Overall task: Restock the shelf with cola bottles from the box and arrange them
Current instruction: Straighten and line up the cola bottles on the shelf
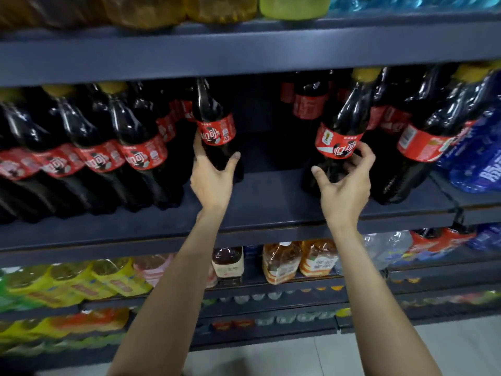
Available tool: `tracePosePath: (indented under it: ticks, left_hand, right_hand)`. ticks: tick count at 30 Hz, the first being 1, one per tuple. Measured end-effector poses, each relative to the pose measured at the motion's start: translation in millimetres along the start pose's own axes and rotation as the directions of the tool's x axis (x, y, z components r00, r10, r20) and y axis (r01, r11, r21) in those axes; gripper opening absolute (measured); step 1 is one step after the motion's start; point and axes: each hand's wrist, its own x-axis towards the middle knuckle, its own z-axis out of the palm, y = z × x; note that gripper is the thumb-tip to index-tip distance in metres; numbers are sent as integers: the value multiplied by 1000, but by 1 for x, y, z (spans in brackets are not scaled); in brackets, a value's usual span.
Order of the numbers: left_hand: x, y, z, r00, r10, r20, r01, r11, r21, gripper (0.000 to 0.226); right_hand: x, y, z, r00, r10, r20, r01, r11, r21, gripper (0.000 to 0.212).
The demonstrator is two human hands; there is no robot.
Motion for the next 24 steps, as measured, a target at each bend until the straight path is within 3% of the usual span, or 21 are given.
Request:
tracePosePath:
  ticks: [7,10,18,24]
  left_hand:
    - [14,1,13,984,-34,-177,70,978,196,81]
    - [14,-1,15,982,-37,-188,81,969,235,82]
    - [13,-5,6,962,240,-126,-170,896,409,78]
    - [16,-12,7,962,217,-163,-140,911,387,76]
  right_hand:
    - [-16,-23,26,974,-110,196,94,992,89,78]
    - [-20,-28,34,959,-133,249,114,989,92,77]
    - [-23,-38,52,917,-171,361,156,985,70,72]
    - [-25,-40,55,912,-168,375,150,986,76,71]
